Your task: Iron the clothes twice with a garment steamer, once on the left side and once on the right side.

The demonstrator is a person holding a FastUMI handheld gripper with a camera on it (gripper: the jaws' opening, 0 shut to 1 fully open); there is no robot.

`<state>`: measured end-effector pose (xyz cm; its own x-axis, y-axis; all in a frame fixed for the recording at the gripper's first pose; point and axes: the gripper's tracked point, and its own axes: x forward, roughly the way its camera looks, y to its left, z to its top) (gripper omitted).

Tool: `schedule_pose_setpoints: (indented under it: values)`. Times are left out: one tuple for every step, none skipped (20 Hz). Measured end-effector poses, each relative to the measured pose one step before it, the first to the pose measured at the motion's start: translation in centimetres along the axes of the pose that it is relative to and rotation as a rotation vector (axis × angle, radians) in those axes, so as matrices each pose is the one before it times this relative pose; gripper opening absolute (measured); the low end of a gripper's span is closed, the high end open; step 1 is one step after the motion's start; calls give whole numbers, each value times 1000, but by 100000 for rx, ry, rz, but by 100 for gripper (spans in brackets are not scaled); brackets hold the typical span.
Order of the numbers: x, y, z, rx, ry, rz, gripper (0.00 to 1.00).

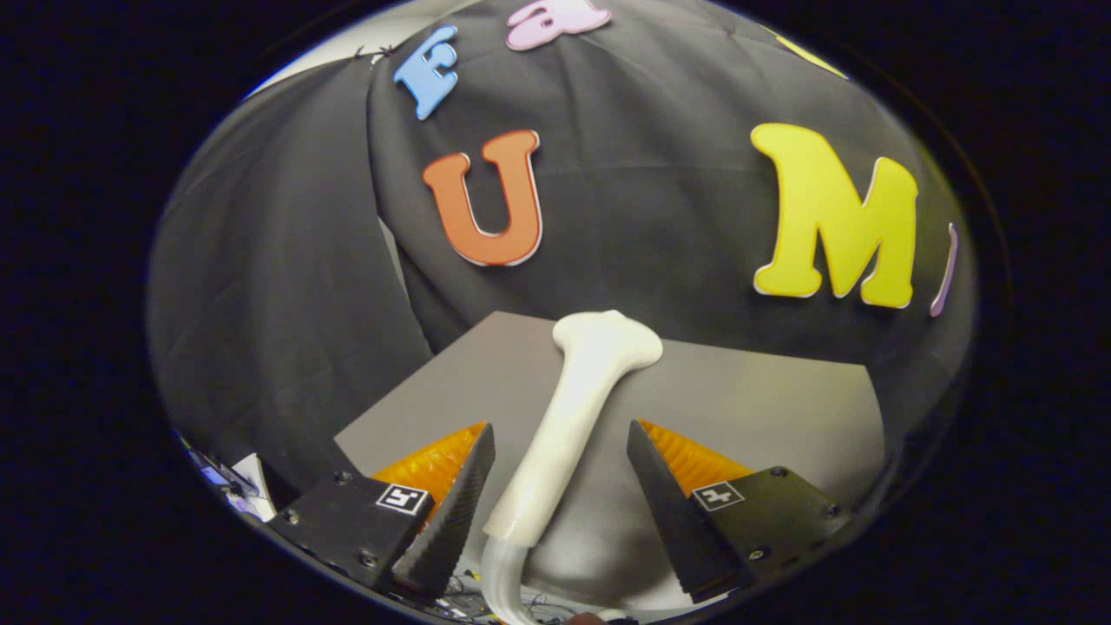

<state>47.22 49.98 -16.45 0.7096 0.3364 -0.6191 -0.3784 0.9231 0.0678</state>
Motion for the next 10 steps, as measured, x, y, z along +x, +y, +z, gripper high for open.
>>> schedule_pose_setpoints:
  values:
    - [1105,25,28,759,1785,-440,95]
    - [896,-173,-42,61,1869,-1179,95]
    - [803,-46,-103,-673,1461,-1080,95]
    - [514,-76,-173,-497,1668,-2252,95]
    - [697,-137,-33,-406,899,-2132,95]
    - [341,7,167,-605,-995,-3037,95]
    - [578,-174,50,-1591,-83,-3019,95]
    - [35,-224,304,-640,260,-1369,94]
    - [452,-104,450,-808,-366,-402,91]
    - [167,-272,-89,750,461,-571,90]
